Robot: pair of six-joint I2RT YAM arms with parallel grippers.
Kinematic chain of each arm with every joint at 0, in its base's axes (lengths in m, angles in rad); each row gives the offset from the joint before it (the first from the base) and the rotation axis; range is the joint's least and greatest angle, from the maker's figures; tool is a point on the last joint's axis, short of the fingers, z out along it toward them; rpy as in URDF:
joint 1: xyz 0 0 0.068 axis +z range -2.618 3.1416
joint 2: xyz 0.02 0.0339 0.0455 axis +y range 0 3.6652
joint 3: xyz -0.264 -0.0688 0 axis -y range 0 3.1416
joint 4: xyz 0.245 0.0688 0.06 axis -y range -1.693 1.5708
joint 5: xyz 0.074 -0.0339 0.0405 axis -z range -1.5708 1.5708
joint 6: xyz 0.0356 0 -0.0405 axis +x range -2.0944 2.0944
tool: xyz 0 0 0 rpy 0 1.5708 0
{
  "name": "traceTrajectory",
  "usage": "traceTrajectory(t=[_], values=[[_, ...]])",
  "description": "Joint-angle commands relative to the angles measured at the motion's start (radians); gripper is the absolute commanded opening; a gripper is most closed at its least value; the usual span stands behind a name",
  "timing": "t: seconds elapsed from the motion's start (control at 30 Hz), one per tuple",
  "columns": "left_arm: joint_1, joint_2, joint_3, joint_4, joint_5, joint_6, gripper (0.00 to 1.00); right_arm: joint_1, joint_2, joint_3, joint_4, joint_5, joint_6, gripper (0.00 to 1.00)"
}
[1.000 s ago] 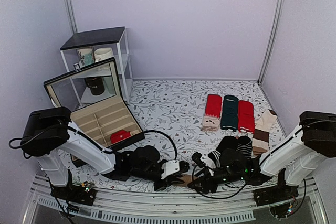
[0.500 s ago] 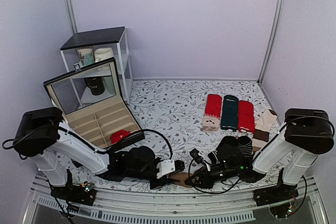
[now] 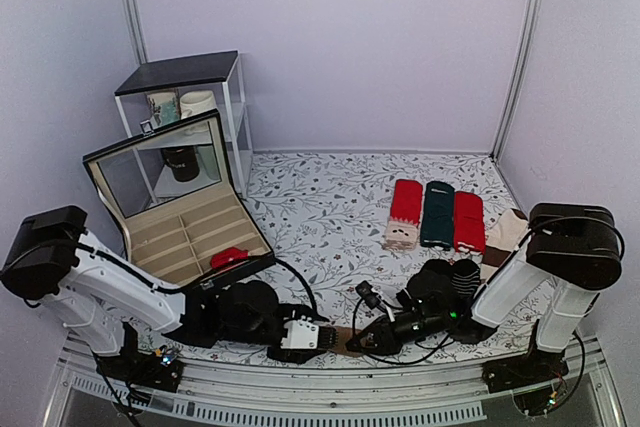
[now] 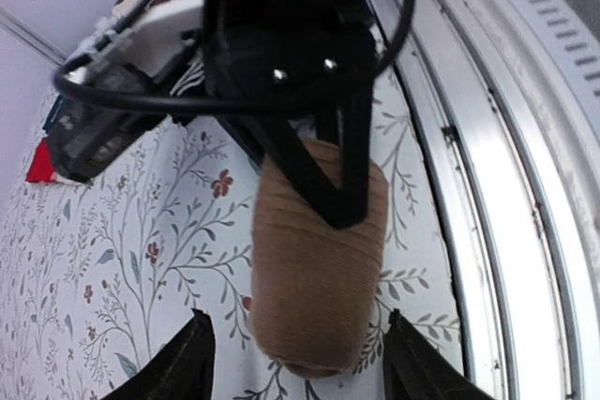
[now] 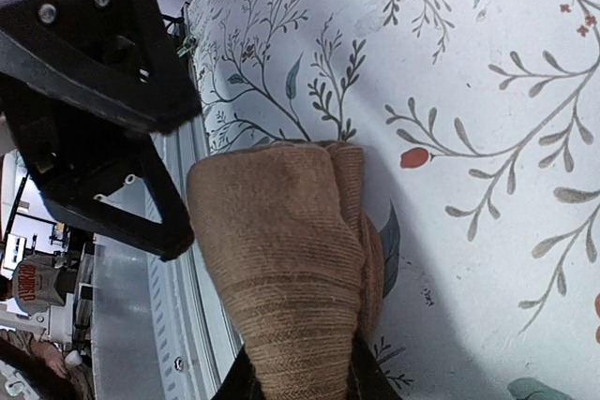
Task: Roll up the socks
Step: Roll a pair of socks at the corner of the board, then pick up a pair of socks from the corner of the board.
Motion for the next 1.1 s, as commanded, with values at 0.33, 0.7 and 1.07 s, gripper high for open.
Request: traceTrajectory(t=[0.33, 0.7, 1.07], values=[[-0.069, 0.114, 0.112, -0.126, -0.074, 0.159, 0.69, -0.008, 0.062, -0.016, -0.345, -0.005, 0.018, 0.08], [-0.078, 0.190, 0.113, -0.090, -0.233, 0.225, 0.65, -0.013, 0.049, -0.006, -0.394, -0.026, 0.019, 0.08], [-0.114, 0.173, 0.078, -0.029, -0.275, 0.240, 0.63, -0.017, 0.042, -0.002, -0.430, -0.041, 0.025, 0.08]])
